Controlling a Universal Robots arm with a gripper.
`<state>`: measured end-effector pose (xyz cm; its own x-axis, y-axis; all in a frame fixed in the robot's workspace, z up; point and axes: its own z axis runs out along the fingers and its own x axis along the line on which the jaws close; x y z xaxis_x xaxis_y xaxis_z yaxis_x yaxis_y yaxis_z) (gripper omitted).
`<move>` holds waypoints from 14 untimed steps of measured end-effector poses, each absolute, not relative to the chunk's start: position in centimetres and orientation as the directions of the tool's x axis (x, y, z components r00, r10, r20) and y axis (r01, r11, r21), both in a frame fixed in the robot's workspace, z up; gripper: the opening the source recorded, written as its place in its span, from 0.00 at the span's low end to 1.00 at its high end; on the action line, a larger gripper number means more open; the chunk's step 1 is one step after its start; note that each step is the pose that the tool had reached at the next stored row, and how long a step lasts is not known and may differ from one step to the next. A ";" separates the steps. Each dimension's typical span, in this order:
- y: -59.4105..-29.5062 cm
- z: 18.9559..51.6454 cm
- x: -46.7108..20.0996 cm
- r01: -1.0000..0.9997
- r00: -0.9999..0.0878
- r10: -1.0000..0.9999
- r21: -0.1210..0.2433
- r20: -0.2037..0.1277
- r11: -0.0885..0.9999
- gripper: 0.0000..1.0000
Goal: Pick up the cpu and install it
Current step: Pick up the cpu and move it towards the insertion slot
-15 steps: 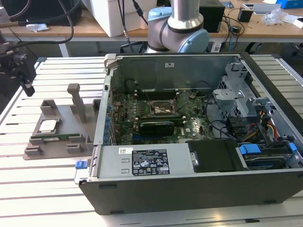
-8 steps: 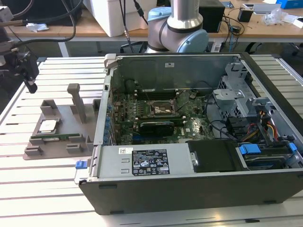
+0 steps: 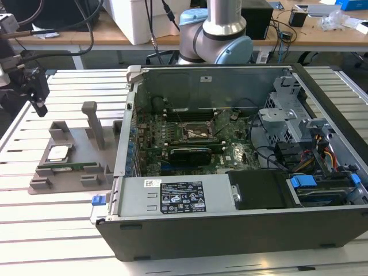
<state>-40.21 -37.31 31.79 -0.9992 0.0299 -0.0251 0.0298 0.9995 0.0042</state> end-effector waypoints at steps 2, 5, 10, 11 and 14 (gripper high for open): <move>-37.3 31.6 -40.2 0.030 -0.999 0.030 0.004 -0.025 1.000 0.66; -37.3 31.4 -40.2 0.030 -0.999 0.030 0.004 -0.025 1.000 0.66; -37.3 30.6 -40.2 0.030 -0.999 0.030 0.004 -0.025 1.000 0.66; -37.3 30.5 -40.2 0.030 -0.999 0.030 0.004 -0.025 1.000 0.66; -37.3 30.2 -40.2 0.030 -0.999 0.030 0.004 -0.025 1.000 0.66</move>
